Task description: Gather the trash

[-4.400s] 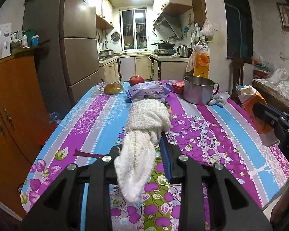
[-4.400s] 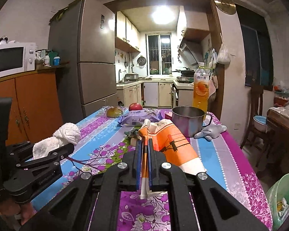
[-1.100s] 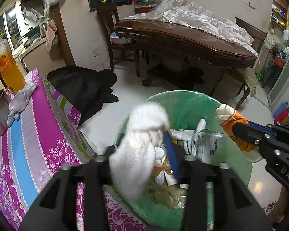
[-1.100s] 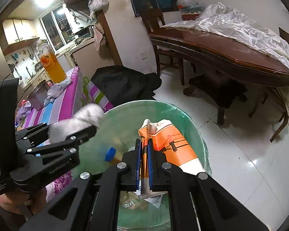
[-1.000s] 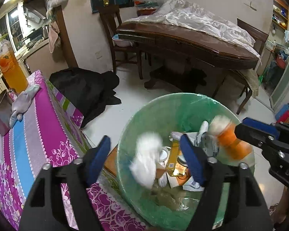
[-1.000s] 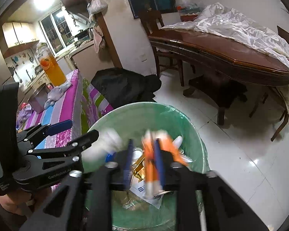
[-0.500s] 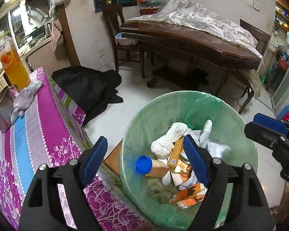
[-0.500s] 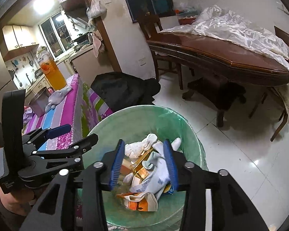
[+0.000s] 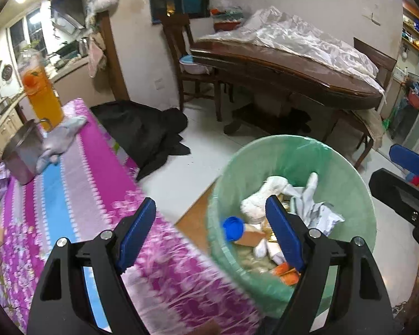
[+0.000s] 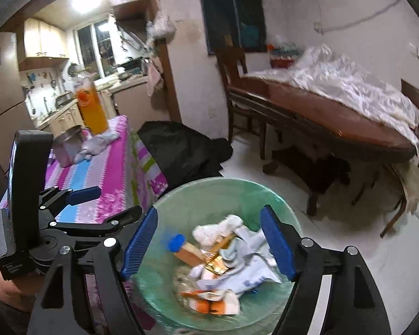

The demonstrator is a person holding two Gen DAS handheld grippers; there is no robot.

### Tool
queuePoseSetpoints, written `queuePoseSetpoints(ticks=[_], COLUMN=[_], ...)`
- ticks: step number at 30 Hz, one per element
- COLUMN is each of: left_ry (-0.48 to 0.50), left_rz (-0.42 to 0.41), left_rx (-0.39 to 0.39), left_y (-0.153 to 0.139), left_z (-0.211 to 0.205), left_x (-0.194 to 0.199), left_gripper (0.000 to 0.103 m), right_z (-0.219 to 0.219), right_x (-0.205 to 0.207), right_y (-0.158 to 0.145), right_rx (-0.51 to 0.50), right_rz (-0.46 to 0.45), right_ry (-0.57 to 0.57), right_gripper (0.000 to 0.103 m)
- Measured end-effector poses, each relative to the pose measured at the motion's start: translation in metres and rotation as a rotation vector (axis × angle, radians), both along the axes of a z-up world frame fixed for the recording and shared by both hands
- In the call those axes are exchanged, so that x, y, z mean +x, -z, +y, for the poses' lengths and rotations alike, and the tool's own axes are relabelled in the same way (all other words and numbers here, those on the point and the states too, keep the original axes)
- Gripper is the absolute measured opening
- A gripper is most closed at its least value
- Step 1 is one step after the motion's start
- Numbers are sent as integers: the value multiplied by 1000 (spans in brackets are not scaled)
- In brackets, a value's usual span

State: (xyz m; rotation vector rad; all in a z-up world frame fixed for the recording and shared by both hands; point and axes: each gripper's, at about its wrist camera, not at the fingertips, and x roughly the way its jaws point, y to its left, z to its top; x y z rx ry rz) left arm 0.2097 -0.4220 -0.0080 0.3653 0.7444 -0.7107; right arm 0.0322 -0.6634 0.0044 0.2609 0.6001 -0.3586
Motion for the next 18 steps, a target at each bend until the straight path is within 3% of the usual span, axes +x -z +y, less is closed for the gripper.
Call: queuePoseSetpoints(ticks=[8,18], left_ry=[-114,-255], left_rz=[-82,-103], left_rx=[-17,-52], left_y=[-17,-31], left_z=[73,163], left_x=[9,27], left_gripper=[77,77], right_z=[71,166], right_x=[10,39], right_y=[-22,-37], right_rx=[-47,-77], right_rz=[-85,-122], right_ry=[-116,-266], right_gripper=[84,89])
